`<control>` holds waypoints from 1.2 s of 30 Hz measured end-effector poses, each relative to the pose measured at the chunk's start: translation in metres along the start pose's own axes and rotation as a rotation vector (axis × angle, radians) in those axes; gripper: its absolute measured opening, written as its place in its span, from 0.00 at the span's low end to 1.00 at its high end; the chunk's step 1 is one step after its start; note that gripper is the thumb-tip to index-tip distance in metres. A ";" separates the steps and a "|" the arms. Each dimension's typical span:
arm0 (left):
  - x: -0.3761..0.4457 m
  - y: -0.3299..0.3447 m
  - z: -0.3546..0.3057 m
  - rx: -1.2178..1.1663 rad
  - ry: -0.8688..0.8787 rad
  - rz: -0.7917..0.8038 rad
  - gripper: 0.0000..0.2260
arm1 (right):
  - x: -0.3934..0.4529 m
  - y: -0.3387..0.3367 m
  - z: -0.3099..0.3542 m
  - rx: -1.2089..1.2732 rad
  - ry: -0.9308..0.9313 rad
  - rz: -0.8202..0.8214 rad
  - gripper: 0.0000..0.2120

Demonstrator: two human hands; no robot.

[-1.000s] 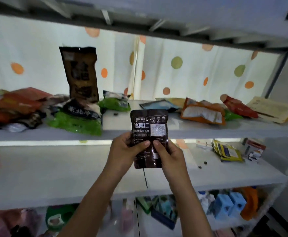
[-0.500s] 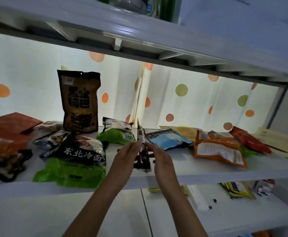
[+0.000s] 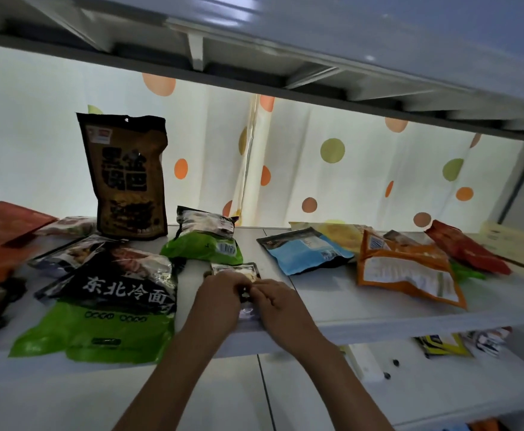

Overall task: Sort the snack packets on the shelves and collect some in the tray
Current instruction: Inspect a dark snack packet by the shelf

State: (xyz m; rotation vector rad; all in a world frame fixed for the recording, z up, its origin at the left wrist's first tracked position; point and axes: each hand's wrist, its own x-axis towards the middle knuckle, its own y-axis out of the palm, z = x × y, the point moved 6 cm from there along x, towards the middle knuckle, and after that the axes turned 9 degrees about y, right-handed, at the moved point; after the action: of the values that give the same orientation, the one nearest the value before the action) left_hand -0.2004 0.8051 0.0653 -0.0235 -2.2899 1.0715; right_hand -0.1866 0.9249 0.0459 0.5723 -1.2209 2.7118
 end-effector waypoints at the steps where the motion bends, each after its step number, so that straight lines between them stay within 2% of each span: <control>1: 0.000 0.001 0.000 -0.004 -0.005 0.027 0.12 | -0.001 0.000 -0.002 -0.027 -0.022 0.010 0.15; 4: 0.001 0.000 0.004 0.018 -0.046 0.029 0.11 | 0.000 0.001 -0.007 -0.012 -0.052 0.053 0.15; 6: 0.003 -0.001 0.003 0.065 -0.075 0.051 0.13 | 0.004 -0.005 -0.011 0.074 0.030 0.107 0.13; 8: 0.006 0.000 0.002 0.098 -0.118 0.092 0.14 | 0.010 -0.021 -0.031 0.225 0.202 0.058 0.12; 11: 0.013 0.004 -0.012 0.222 -0.083 0.147 0.11 | 0.016 -0.051 -0.081 0.481 0.490 -0.187 0.11; 14: 0.023 0.016 -0.047 0.271 0.039 0.081 0.13 | 0.021 -0.059 -0.118 0.880 0.764 -0.223 0.03; 17: 0.039 0.044 -0.077 0.125 0.164 0.032 0.17 | 0.035 -0.061 -0.134 1.033 0.888 -0.210 0.17; 19: 0.052 0.070 -0.082 0.088 0.202 0.058 0.17 | 0.042 -0.069 -0.139 1.049 0.899 -0.254 0.23; 21: 0.061 0.094 -0.077 0.120 0.191 0.084 0.19 | 0.049 -0.075 -0.145 1.084 0.899 -0.267 0.25; 25: 0.067 0.125 -0.047 0.243 0.087 0.168 0.21 | 0.060 -0.078 -0.148 1.002 0.952 -0.251 0.25; 29: 0.072 0.131 -0.040 0.193 0.097 0.129 0.17 | 0.066 -0.077 -0.157 0.783 1.029 -0.283 0.21; 32: 0.073 0.129 -0.038 0.140 0.082 0.090 0.14 | 0.068 -0.071 -0.161 0.730 0.945 -0.331 0.17; 36: 0.074 0.126 -0.036 0.045 0.044 0.061 0.11 | 0.064 -0.073 -0.159 0.935 0.820 -0.319 0.14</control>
State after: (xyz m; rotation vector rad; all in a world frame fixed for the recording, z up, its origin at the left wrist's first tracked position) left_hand -0.2708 0.9344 0.0326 -0.0985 -2.2375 1.1426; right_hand -0.2739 1.0886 0.0252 -0.2895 0.3195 2.6007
